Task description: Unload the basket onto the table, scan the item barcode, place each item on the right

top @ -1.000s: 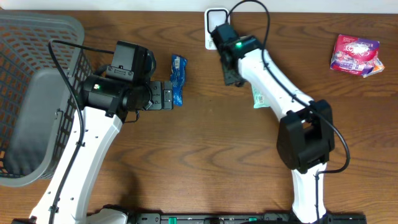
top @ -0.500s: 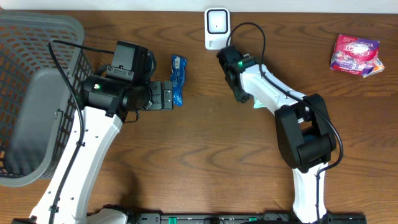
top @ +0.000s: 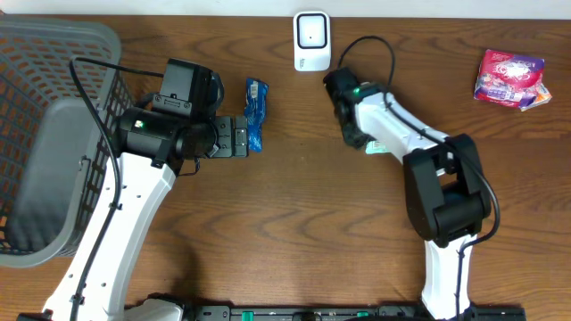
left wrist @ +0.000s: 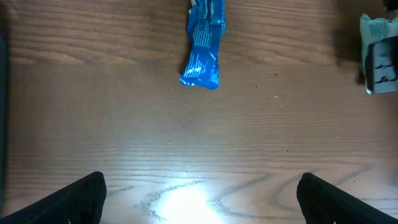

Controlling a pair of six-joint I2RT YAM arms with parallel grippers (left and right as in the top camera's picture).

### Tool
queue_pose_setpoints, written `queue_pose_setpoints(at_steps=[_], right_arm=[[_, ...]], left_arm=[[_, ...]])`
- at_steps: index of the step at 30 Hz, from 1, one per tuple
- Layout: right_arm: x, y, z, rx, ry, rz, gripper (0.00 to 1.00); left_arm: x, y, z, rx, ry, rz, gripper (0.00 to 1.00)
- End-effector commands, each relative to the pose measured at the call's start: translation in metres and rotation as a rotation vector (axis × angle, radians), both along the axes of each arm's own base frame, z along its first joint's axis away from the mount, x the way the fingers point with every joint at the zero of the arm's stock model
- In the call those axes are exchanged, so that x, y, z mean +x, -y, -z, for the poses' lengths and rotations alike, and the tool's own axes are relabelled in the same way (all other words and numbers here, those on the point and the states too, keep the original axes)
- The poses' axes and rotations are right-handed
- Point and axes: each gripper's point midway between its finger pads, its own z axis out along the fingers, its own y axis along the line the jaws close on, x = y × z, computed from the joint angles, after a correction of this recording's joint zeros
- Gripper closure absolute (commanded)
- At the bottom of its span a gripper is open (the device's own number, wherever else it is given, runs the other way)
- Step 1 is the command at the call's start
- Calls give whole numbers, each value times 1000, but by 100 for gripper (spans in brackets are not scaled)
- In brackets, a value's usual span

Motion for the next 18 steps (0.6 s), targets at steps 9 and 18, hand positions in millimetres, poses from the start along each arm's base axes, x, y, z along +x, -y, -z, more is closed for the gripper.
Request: queue_pose_setpoints(at_steps=[9, 18], right_arm=[[12, -87, -82, 1126, -205, -63, 99], [-5, -46, -48, 1513, -254, 182, 99]], left_arm=[[1, -3, 0, 14, 3, 5, 2], [1, -3, 0, 14, 3, 5, 2]])
